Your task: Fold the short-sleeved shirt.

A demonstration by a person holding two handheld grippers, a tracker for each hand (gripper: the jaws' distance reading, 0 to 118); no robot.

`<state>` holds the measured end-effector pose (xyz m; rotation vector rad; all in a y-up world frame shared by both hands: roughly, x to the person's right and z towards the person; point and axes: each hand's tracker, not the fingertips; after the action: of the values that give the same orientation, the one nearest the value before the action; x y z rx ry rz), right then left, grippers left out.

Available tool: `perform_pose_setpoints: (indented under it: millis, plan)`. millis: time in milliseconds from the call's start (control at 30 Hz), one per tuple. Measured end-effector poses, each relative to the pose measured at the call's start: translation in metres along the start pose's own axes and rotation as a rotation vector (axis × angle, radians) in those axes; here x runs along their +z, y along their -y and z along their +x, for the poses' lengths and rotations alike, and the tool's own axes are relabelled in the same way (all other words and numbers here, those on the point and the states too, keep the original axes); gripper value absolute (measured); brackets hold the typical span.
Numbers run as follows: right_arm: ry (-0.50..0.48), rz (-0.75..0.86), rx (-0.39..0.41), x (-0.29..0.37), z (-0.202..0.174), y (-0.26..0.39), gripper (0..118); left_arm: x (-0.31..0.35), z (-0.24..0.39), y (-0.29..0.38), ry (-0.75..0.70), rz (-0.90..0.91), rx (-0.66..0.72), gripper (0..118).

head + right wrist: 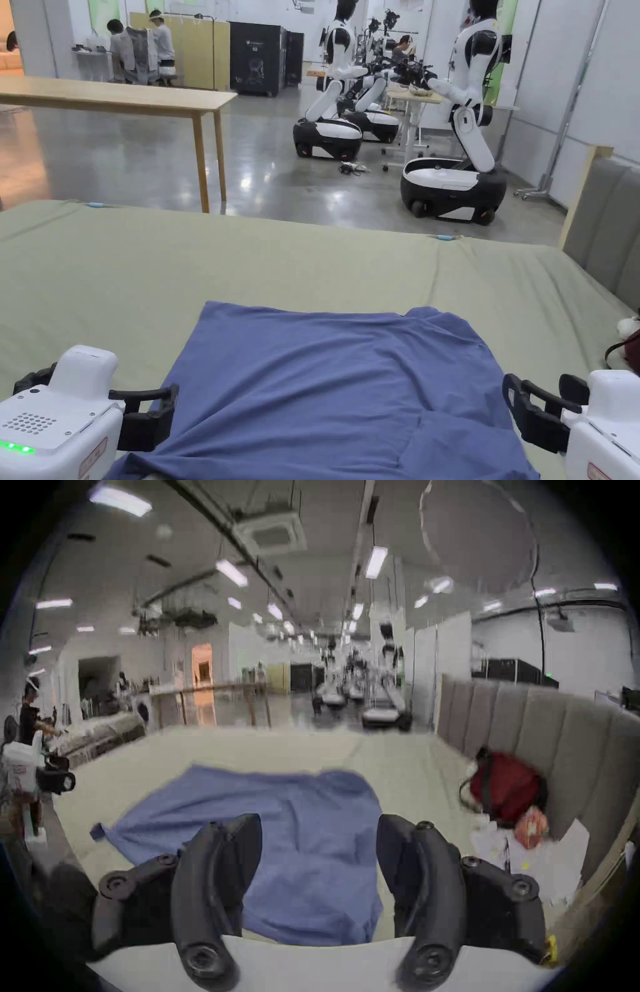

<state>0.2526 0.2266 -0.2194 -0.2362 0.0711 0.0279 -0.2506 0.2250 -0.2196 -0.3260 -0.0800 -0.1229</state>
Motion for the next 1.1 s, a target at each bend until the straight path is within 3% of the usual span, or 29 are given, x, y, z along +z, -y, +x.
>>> perform_pose_setpoints:
  millis: [67, 100, 133, 167, 200, 267, 400, 433, 467, 500, 533, 567, 800, 867, 900, 933, 1000, 1033, 1100]
  plan:
    - [0.004, 0.017, 0.017, 0.010, -0.008, -0.003, 74, 0.016, 0.006, -0.003, -0.007, 0.021, 0.000, 106]
    - [0.002, 0.049, 0.034, 0.016, -0.015, -0.005, 59, 0.025, 0.010, -0.005, -0.005, 0.061, 0.002, 75]
    - [0.023, 0.061, 0.059, 0.019, -0.020, -0.005, 37, 0.024, 0.011, -0.002, -0.026, 0.032, -0.022, 33]
    - [0.070, 0.071, 0.077, 0.021, -0.024, -0.005, 16, 0.024, 0.014, 0.000, -0.085, -0.005, -0.054, 0]
    - [0.078, 0.075, 0.080, 0.021, -0.026, -0.004, 9, 0.027, 0.013, 0.004, -0.089, 0.018, -0.069, 0]
    - [0.041, 0.024, 0.045, 0.017, -0.025, -0.003, 7, 0.027, 0.007, 0.010, -0.017, -0.039, -0.019, 0]
    - [0.075, -0.013, 0.046, 0.014, -0.023, 0.006, 7, 0.013, -0.020, 0.031, -0.040, -0.157, -0.004, 0]
    - [0.080, -0.024, 0.041, 0.013, -0.022, 0.008, 7, 0.005, -0.030, 0.037, -0.008, -0.206, 0.016, 5]
    - [0.084, -0.036, 0.036, 0.011, -0.019, 0.011, 7, -0.002, -0.040, 0.044, 0.024, -0.262, 0.034, 20]
    - [0.089, -0.056, 0.035, 0.009, -0.017, 0.014, 7, -0.011, -0.048, 0.055, 0.056, -0.326, 0.040, 71]
    - [0.091, -0.078, 0.037, 0.006, -0.015, 0.016, 7, -0.018, -0.048, 0.059, 0.055, -0.356, 0.033, 107]
    - [0.097, -0.113, 0.042, 0.002, -0.012, 0.020, 7, -0.027, -0.051, 0.067, 0.053, -0.384, 0.021, 116]
    - [0.125, -0.281, 0.034, -0.017, 0.011, 0.052, 7, -0.071, -0.051, 0.094, 0.098, -0.419, 0.019, 108]
    - [0.128, -0.308, 0.026, -0.019, 0.017, 0.058, 7, -0.080, -0.050, 0.094, 0.117, -0.437, 0.031, 83]
    - [0.128, -0.320, 0.014, -0.020, 0.021, 0.061, 7, -0.085, -0.049, 0.095, 0.129, -0.442, 0.041, 59]
    - [0.130, -0.333, 0.004, -0.022, 0.024, 0.064, 7, -0.089, -0.049, 0.095, 0.139, -0.448, 0.049, 45]
    - [0.146, -0.379, -0.017, -0.028, 0.031, 0.070, 7, -0.099, -0.043, 0.100, 0.133, -0.505, 0.008, 30]
    - [0.141, -0.389, -0.024, -0.030, 0.035, 0.073, 7, -0.101, -0.042, 0.102, 0.105, -0.520, -0.019, 13]
    - [0.094, -0.411, -0.039, -0.031, 0.041, 0.079, 7, -0.100, -0.039, 0.099, 0.154, -0.515, 0.028, 5]
